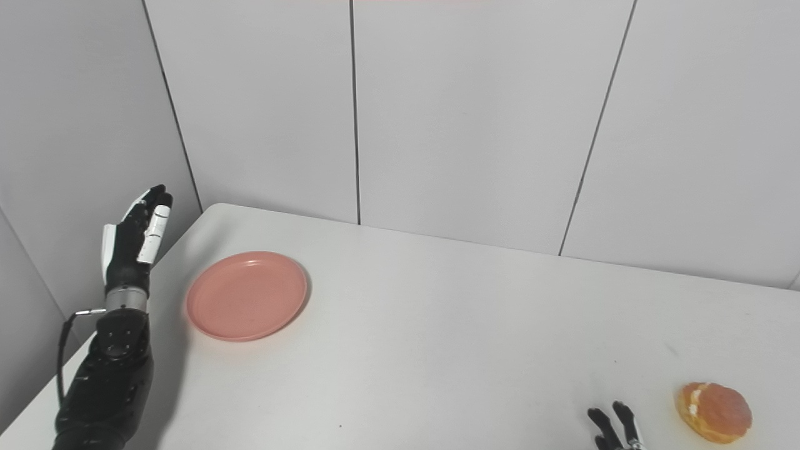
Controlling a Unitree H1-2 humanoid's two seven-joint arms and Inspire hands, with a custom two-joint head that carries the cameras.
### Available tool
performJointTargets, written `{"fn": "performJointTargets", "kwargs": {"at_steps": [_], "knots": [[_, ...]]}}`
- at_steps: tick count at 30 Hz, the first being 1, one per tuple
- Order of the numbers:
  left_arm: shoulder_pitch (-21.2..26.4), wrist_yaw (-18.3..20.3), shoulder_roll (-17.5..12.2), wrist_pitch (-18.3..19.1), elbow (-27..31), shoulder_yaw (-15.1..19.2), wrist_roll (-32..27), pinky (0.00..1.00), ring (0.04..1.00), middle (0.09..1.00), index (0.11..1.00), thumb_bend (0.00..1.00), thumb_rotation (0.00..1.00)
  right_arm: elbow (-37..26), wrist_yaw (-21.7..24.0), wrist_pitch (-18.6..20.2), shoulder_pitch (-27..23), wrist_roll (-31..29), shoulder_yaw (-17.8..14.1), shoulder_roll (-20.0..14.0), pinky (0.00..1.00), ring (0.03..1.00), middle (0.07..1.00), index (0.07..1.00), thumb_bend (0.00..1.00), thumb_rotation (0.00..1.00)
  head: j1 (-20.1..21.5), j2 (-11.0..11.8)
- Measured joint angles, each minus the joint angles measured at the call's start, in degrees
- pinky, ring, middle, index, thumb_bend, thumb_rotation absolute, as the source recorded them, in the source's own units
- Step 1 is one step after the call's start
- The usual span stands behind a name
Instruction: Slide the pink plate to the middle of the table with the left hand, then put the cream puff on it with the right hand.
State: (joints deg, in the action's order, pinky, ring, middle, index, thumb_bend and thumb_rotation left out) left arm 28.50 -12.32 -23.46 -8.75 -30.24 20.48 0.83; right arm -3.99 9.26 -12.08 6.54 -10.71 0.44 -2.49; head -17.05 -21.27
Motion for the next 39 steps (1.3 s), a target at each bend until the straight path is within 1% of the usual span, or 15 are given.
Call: {"fn": "performJointTargets", "kwargs": {"at_steps": [4,6,8,11,13,17,20,22,23,25,26,29,32,35,39], "knots": [[0.75,0.27,0.03,1.17,-3.46,0.13,-2.87,0.85,0.867,0.848,0.809,0.68,0.92,-0.07,-0.08,0.00,0.02,0.04,0.09,0.00,1.00,0.963,0.878,0.953,0.86,1.00,0.26,-0.09],[0.81,0.30,0.10,1.80,-5.04,0.21,-4.43,0.82,0.868,0.858,0.811,0.69,0.93,-0.11,-0.09,0.00,0.06,0.08,0.10,-0.01,1.00,0.958,0.871,0.950,0.86,1.00,0.27,-0.26],[0.81,0.45,0.19,1.99,-6.45,0.20,-5.42,0.83,0.875,0.864,0.818,0.74,0.93,-0.13,-0.11,0.00,0.09,0.10,0.10,-0.02,1.00,0.952,0.867,0.947,0.86,1.00,0.44,-0.35],[0.80,1.83,0.22,1.87,-8.58,-0.01,-7.03,0.80,0.879,0.868,0.824,0.77,0.93,-0.16,-0.16,0.00,0.12,0.15,0.10,-0.02,1.00,0.949,0.863,0.942,0.85,1.00,0.70,-0.35],[0.80,2.30,0.35,1.39,-8.95,-0.34,-7.63,0.84,0.872,0.864,0.819,0.74,0.89,-0.17,-0.16,0.00,0.13,0.15,0.10,-0.03,1.00,0.954,0.869,0.945,0.85,1.00,0.79,-0.18],[1.23,4.19,0.46,-0.83,-11.74,-1.00,-9.47,0.86,0.875,0.862,0.807,0.75,0.87,-0.21,-0.14,0.01,0.15,0.15,0.16,-0.09,1.00,0.951,0.871,0.943,0.85,1.00,0.70,-0.44],[1.43,4.77,0.45,-3.20,-13.85,-1.92,-9.49,0.92,0.901,0.882,0.829,0.78,0.87,-0.24,-0.26,0.01,0.22,0.15,0.15,-0.15,1.00,0.944,0.863,0.937,0.85,1.00,0.97,-0.70],[1.47,4.85,0.45,-4.94,-14.85,-2.85,-9.32,0.92,0.898,0.882,0.834,0.77,0.88,-0.27,-0.34,0.01,0.25,0.15,0.14,-0.18,1.00,0.945,0.864,0.937,0.85,1.00,0.97,-0.70],[1.47,4.87,0.40,-5.56,-15.11,-3.57,-9.05,0.90,0.895,0.885,0.834,0.76,0.88,-0.31,-0.39,0.01,0.29,0.15,0.14,-0.19,1.00,0.947,0.865,0.938,0.85,1.00,1.32,-0.79],[1.39,5.24,0.44,-6.34,-15.20,-4.39,-8.64,0.86,0.895,0.891,0.851,0.69,0.88,-0.40,-0.43,0.01,0.36,0.15,0.16,-0.21,1.00,0.943,0.866,0.941,0.85,1.00,1.76,-0.97],[1.38,5.24,0.43,-6.50,-15.20,-4.48,-8.65,0.85,0.890,0.888,0.849,0.66,0.89,-0.42,-0.43,0.01,0.37,0.15,0.17,-0.21,1.00,0.942,0.866,0.941,0.85,1.00,1.76,-0.97],[1.23,5.19,0.25,-6.45,-14.98,-5.69,-7.94,0.88,0.885,0.886,0.845,0.69,0.93,-0.51,-0.52,0.01,0.46,0.26,0.19,-0.25,1.00,0.938,0.864,0.940,0.85,1.00,1.85,-1.14],[0.43,5.19,0.40,-5.81,-13.26,-6.68,-7.30,0.88,0.878,0.877,0.839,0.73,0.92,-0.51,-0.55,0.01,0.45,0.44,0.22,-0.27,1.00,0.940,0.867,0.939,0.85,1.00,1.85,-1.14],[-0.53,4.81,0.86,-4.10,-10.56,-7.23,-6.75,0.80,0.839,0.845,0.798,0.75,0.90,-0.51,-0.55,0.01,0.45,0.55,0.28,-0.28,1.00,0.931,0.859,0.937,0.85,1.00,2.02,-1.23],[-1.23,4.43,2.48,-3.02,-8.11,-7.41,-7.00,0.79,0.828,0.830,0.779,0.77,0.88,-0.50,-0.64,0.01,0.45,0.61,0.26,-0.27,1.00,0.931,0.863,0.936,0.86,1.00,2.46,-1.41]]}}
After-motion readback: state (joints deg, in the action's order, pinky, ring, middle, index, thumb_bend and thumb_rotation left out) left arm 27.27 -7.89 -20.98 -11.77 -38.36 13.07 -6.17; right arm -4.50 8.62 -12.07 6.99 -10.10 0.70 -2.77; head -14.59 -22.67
